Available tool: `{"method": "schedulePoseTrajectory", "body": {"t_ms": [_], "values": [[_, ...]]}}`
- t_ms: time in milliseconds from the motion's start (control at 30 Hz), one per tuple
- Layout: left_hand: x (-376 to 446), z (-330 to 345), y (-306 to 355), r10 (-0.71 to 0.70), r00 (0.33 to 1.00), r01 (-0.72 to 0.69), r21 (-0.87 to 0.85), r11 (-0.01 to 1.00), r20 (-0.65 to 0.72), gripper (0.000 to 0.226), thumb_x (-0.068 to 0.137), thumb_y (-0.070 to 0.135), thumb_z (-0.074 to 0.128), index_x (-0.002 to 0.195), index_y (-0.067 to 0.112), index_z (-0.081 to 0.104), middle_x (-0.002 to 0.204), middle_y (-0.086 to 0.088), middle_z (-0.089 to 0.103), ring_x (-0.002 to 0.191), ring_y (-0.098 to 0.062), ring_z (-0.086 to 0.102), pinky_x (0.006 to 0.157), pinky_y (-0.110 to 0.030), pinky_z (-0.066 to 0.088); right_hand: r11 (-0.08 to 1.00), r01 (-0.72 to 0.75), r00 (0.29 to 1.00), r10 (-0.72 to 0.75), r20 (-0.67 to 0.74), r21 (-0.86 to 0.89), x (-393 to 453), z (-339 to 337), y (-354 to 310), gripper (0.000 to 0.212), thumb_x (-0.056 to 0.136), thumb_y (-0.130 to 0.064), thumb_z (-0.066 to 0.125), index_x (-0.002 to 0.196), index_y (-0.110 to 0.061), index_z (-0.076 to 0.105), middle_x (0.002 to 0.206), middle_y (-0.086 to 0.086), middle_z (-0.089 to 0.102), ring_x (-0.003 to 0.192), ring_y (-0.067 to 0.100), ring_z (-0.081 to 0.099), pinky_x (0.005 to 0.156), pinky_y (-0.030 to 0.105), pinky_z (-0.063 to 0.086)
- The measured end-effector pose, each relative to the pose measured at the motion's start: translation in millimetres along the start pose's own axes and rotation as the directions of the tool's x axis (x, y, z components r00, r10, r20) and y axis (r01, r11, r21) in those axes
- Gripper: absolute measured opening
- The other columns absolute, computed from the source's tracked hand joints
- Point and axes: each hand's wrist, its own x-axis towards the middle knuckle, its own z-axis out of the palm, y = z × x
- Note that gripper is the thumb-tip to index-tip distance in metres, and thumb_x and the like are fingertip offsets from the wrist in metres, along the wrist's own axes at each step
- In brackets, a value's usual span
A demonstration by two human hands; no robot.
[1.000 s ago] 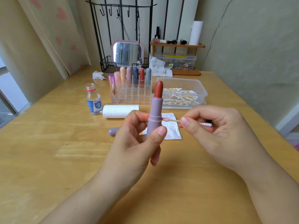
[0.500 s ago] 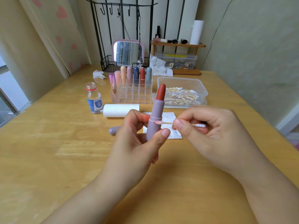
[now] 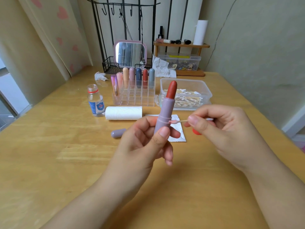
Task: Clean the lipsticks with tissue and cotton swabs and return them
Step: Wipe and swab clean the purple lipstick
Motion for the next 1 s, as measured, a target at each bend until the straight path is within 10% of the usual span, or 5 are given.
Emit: {"method": "schedulePoseTrajectory", "body": {"t_ms": [433, 767, 1000], "values": [[5.0, -0.5, -4.4, -0.095, 0.990, 0.129, -0.421, 0.898, 0.100, 0.021, 0.085, 0.022, 0.061, 0.098, 0.008, 0.052, 0.072, -0.006, 0.052, 0.051, -0.013, 0.039, 0.052, -0.025, 0.043, 0.993, -0.027, 0.995, 0.038, -0.091, 0.119, 0.8, 9.1, 2.7, 0.006, 0.076, -0.030, 0.067, 0.073, -0.026, 0.066, 0.067, 0.034, 0.036, 0.057, 0.034, 0.030, 0.052, 0.027, 0.030], [-0.3, 3.1, 0.7, -0.117, 0.990, 0.138, -0.325, 0.935, 0.085, 0.011, 0.085, 0.013, 0.049, 0.094, 0.008, 0.045, 0.072, -0.005, 0.049, 0.050, -0.012, 0.039, 0.052, -0.023, 0.042, 1.000, 0.008, 0.986, -0.009, -0.166, -0.009, -8.4, 17.5, -3.6, 0.014, 0.075, -0.038, 0.067, 0.075, -0.024, 0.063, 0.048, -0.002, 0.025, 0.043, 0.008, 0.021, 0.043, 0.015, 0.022], [2.4, 1.1, -5.7, -0.099, 0.988, 0.136, -0.359, 0.924, 0.118, 0.028, 0.087, 0.021, 0.048, 0.095, 0.005, 0.069, 0.076, -0.007, 0.055, 0.052, -0.014, 0.044, 0.054, -0.028, 0.046, 1.000, 0.009, 0.982, -0.009, -0.190, -0.001, -3.9, 8.0, -3.1, 0.026, 0.071, -0.051, 0.068, 0.073, -0.026, 0.062, 0.062, 0.035, 0.039, 0.048, 0.035, 0.037, 0.046, 0.035, 0.032]]}}
